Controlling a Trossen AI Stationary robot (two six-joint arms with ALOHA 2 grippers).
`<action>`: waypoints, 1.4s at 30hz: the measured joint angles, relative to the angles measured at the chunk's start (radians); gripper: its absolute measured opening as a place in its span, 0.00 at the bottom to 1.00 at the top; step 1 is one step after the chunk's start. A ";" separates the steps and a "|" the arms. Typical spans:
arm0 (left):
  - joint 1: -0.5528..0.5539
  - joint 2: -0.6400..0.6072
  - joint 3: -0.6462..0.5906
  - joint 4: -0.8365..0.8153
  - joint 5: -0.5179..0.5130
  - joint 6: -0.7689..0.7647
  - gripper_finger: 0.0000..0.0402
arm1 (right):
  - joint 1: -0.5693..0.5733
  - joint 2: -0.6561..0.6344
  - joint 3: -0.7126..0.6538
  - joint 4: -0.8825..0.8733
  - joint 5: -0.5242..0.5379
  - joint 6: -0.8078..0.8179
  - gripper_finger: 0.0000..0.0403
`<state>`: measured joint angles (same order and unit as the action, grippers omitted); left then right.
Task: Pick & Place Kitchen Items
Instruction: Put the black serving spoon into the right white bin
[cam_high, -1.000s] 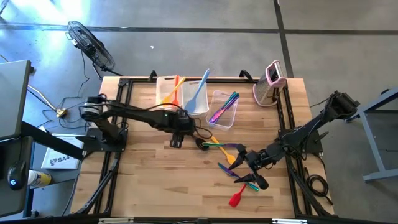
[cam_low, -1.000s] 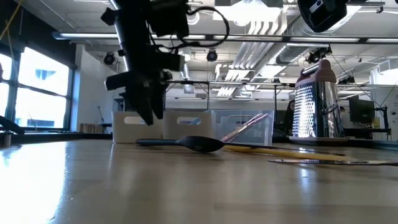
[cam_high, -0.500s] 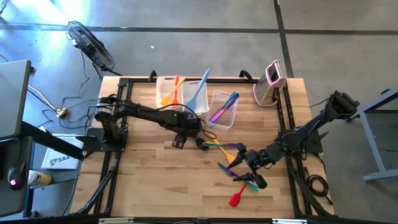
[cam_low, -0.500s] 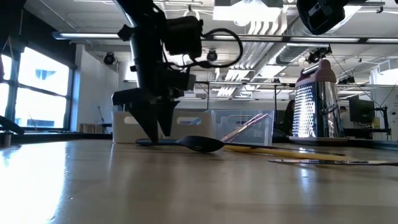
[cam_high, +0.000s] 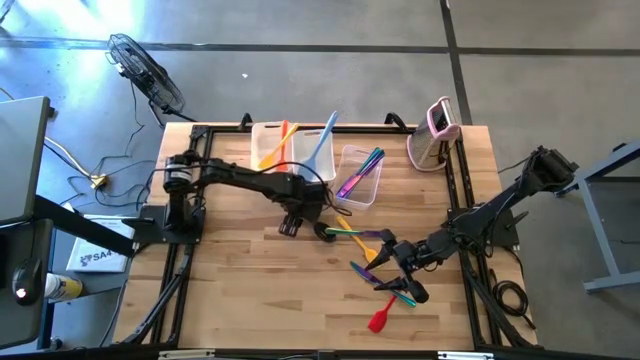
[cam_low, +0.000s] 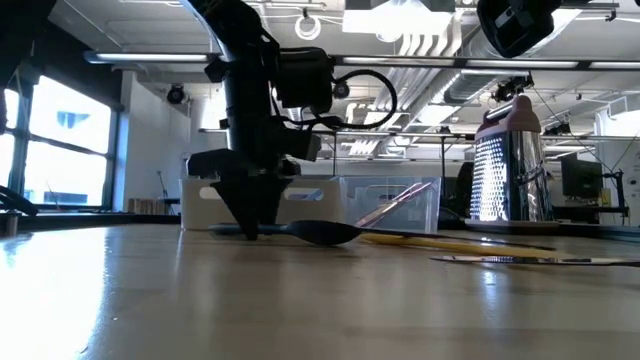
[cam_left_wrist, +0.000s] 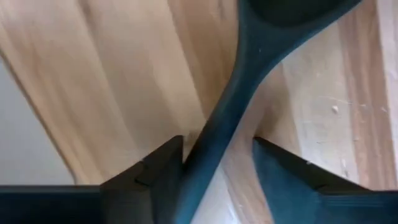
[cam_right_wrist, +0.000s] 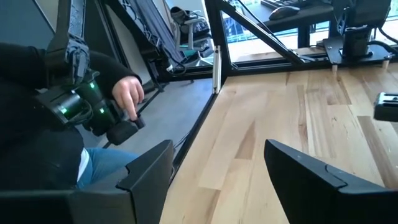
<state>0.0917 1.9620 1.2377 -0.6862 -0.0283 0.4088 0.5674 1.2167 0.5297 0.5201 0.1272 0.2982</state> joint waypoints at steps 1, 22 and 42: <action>0.000 0.001 -0.001 -0.009 -0.001 -0.001 0.42 | 0.000 0.000 0.000 0.000 0.000 -0.007 0.61; -0.059 0.005 -0.002 -0.138 0.052 0.022 0.12 | -0.014 0.000 0.000 -0.018 0.005 -0.007 0.61; -0.240 -0.023 -0.010 -0.374 0.083 -0.183 0.12 | -0.013 0.000 0.000 -0.020 0.005 -0.003 0.61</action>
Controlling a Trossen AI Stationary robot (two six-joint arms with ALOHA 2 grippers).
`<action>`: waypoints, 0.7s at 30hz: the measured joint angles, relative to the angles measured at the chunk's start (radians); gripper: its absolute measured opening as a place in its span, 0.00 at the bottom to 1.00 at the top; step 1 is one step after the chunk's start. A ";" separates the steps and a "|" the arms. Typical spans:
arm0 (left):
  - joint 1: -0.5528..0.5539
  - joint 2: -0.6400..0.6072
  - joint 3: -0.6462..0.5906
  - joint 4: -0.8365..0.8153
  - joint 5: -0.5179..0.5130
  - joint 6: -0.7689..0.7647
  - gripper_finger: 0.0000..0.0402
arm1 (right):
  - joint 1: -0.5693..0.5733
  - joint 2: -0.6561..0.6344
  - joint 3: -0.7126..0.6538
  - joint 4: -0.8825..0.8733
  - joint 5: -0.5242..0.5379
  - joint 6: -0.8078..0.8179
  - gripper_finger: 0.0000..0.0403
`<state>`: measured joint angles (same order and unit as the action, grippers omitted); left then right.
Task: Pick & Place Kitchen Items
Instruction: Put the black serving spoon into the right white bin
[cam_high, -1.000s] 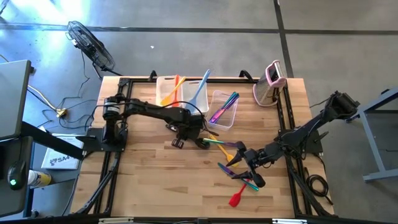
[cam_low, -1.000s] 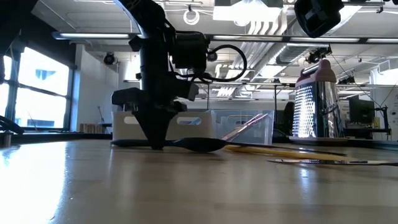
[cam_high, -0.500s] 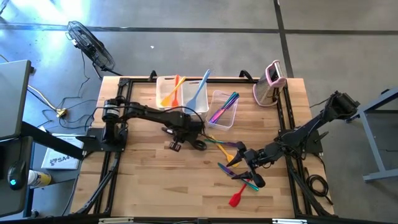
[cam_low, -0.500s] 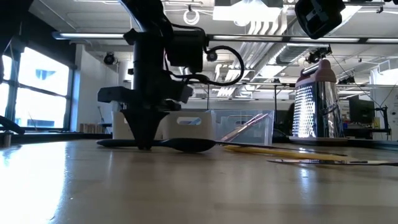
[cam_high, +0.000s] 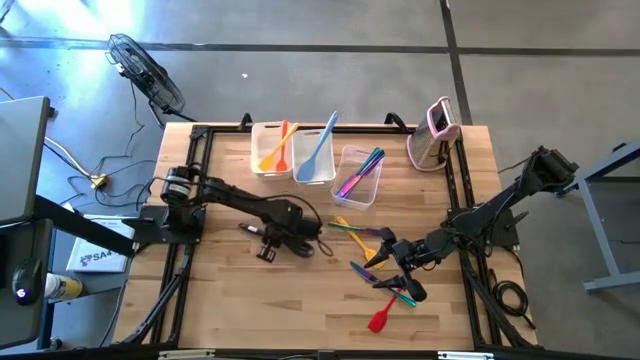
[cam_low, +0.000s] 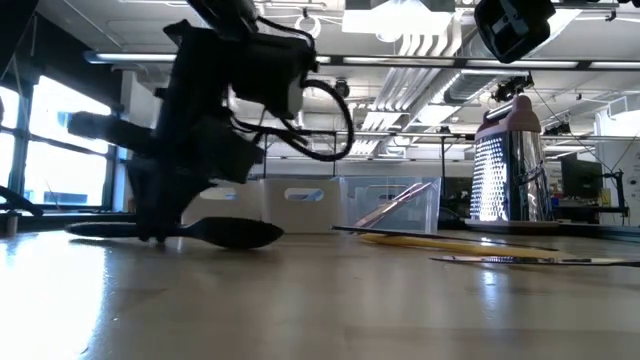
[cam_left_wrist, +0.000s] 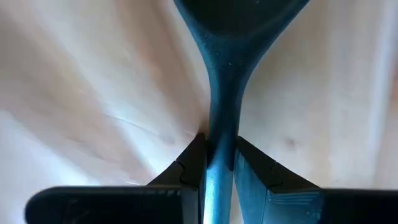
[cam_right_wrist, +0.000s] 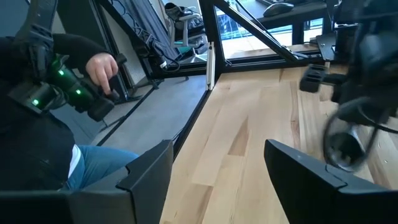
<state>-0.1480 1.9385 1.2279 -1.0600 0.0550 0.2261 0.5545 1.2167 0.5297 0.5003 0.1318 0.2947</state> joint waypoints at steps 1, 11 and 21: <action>-0.005 -0.012 -0.002 -0.005 0.015 -0.019 0.12 | 0.000 0.000 0.000 0.000 0.000 0.000 0.61; -0.072 -0.174 -0.002 -0.017 0.022 -0.210 0.12 | 0.000 0.000 0.000 0.000 -0.003 0.000 0.61; -0.124 -0.351 0.001 0.113 -0.206 -0.394 0.12 | 0.002 0.000 0.000 0.002 -0.003 0.023 0.61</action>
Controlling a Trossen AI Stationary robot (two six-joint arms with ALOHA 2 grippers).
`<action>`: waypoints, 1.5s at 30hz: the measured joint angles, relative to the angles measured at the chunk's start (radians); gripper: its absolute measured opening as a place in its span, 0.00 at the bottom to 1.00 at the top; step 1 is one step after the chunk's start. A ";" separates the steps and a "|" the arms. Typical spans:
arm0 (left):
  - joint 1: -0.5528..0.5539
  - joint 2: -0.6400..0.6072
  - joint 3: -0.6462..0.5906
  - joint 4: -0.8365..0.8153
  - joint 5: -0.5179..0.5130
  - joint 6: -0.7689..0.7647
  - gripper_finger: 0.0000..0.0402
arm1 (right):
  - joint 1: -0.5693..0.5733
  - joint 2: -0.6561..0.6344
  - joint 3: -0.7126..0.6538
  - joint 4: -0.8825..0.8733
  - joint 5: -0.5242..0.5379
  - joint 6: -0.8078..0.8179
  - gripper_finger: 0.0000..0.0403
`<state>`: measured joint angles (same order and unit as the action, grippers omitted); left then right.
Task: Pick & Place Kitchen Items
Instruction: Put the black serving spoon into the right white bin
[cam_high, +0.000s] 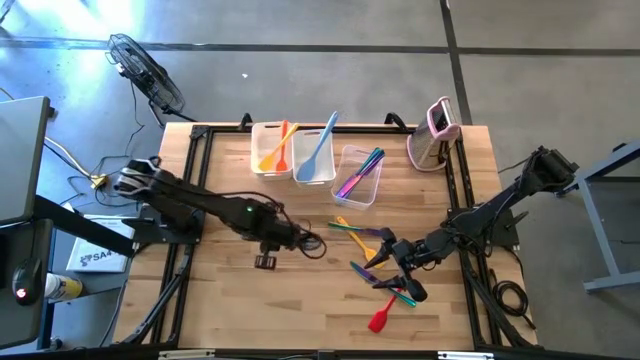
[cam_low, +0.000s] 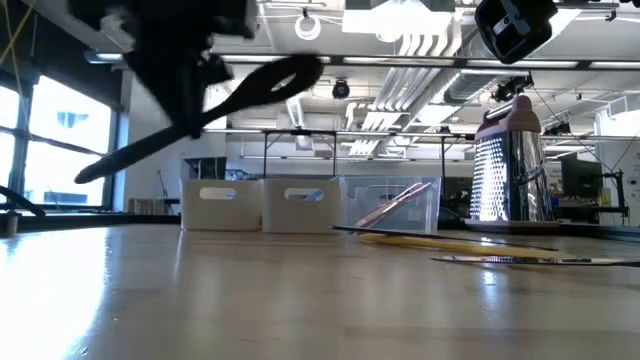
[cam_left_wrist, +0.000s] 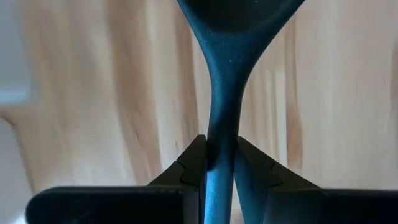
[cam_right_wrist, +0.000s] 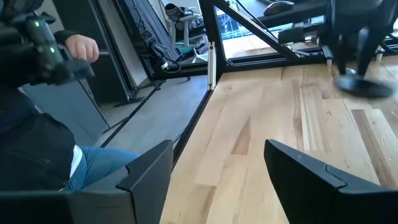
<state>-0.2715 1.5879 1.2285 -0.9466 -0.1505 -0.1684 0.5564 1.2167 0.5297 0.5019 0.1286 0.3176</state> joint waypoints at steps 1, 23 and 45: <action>0.000 -0.019 0.000 0.032 -0.026 -0.015 0.12 | 0.000 0.000 0.000 0.001 -0.001 0.000 0.61; 0.222 -0.009 0.509 -0.147 -0.755 0.700 0.12 | -0.001 -0.001 0.000 0.097 -0.018 -0.091 0.61; 0.430 0.338 0.624 -0.325 -0.847 1.356 0.12 | -0.073 -0.015 0.000 0.177 0.261 -0.338 0.61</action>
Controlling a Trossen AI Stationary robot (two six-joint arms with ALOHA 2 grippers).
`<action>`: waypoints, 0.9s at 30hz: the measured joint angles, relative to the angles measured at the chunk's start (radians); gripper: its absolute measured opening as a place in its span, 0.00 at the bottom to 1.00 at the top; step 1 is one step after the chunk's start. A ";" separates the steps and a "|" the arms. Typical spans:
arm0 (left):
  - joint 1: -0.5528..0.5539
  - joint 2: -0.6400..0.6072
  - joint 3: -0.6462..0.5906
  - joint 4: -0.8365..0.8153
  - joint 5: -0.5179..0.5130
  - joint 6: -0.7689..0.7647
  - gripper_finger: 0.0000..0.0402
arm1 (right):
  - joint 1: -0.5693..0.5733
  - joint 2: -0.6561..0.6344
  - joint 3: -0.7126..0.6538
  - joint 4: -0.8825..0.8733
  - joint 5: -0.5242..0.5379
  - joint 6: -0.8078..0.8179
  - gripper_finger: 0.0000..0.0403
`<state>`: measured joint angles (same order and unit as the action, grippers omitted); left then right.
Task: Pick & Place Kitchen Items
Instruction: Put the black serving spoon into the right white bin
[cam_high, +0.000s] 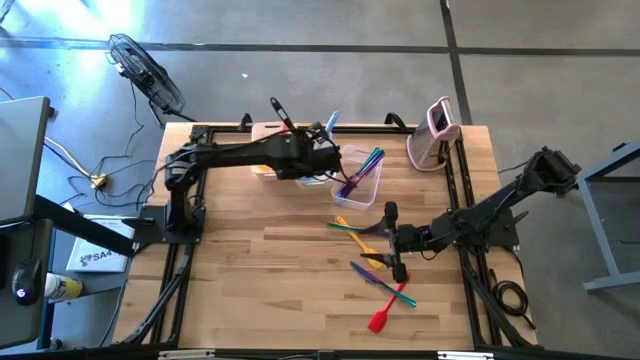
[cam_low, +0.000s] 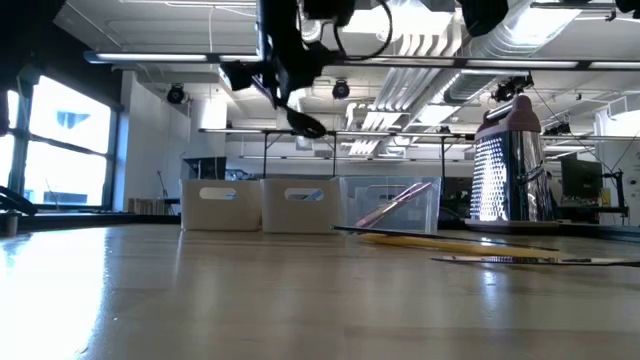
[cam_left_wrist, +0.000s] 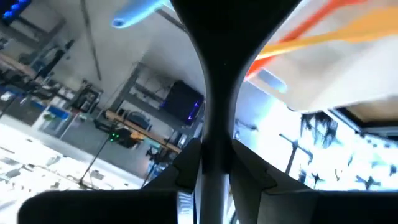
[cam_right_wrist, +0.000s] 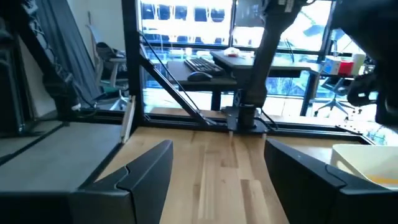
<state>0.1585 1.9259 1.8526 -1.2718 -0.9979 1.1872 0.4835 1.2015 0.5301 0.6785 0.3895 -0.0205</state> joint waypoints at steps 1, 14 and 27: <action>0.001 0.022 0.000 0.010 -0.005 0.015 0.12 | 0.000 0.000 0.000 0.001 -0.002 0.007 0.61; 0.111 0.128 0.002 0.138 0.038 0.131 0.12 | 0.009 0.001 0.000 -0.008 -0.026 0.027 0.61; 0.130 0.189 0.000 0.202 0.146 0.226 0.12 | 0.005 0.001 0.000 -0.038 -0.025 0.024 0.61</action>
<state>0.2882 2.1145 1.8526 -1.0695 -0.8517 1.4128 0.4889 1.2022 0.5297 0.6407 0.3641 0.0036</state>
